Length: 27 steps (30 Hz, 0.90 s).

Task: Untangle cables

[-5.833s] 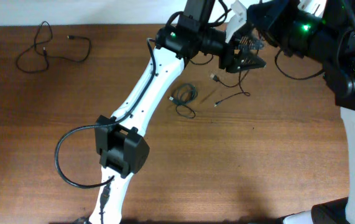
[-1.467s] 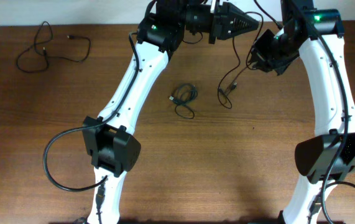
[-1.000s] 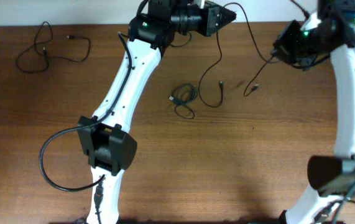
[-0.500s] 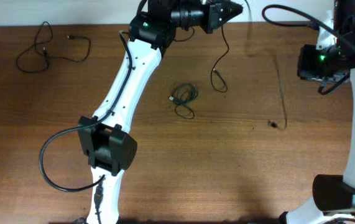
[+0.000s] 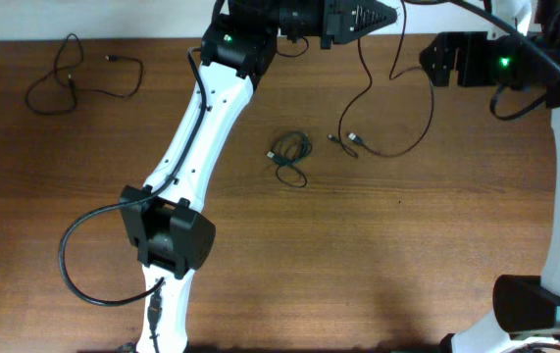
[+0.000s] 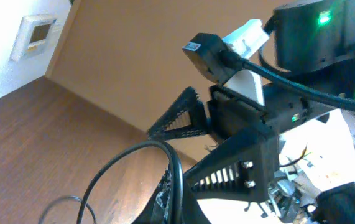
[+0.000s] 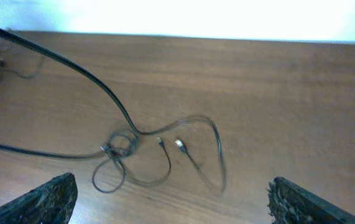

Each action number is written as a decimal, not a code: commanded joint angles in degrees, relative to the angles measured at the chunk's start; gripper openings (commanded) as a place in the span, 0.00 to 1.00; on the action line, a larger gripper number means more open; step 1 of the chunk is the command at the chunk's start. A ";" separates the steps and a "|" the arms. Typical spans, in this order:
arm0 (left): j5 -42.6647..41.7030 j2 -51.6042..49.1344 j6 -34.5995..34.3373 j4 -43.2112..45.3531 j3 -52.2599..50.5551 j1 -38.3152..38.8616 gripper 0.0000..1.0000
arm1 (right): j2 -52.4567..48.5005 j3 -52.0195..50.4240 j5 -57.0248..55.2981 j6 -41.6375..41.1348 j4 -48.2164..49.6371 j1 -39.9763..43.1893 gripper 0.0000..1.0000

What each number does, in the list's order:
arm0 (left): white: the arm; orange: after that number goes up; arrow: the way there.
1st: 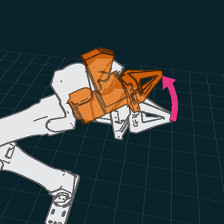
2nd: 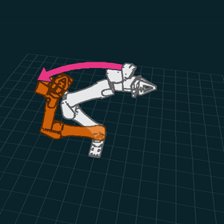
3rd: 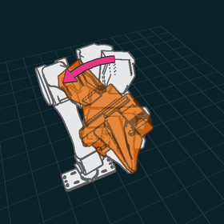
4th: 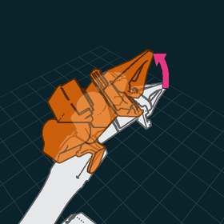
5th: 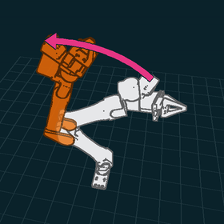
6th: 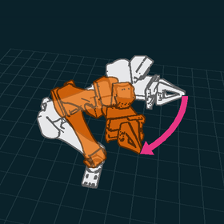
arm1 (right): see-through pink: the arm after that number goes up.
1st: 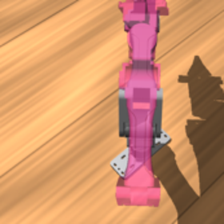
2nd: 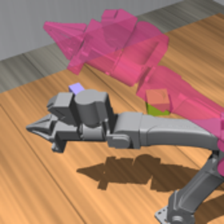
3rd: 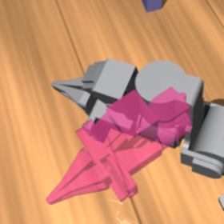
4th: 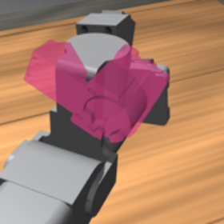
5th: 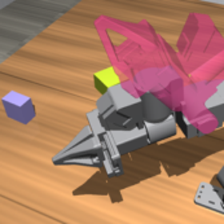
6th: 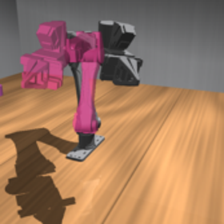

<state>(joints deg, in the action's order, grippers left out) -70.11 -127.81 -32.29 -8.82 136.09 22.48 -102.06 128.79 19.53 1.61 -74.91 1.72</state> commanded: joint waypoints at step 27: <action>-7.08 2.82 -37.59 21.22 0.96 1.38 0.00 | -3.76 -0.02 8.26 6.95 14.03 -4.00 0.27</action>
<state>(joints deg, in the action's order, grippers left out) -76.53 -127.20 -69.54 11.92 136.09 24.14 -105.75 128.77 27.92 8.58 -62.04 -2.31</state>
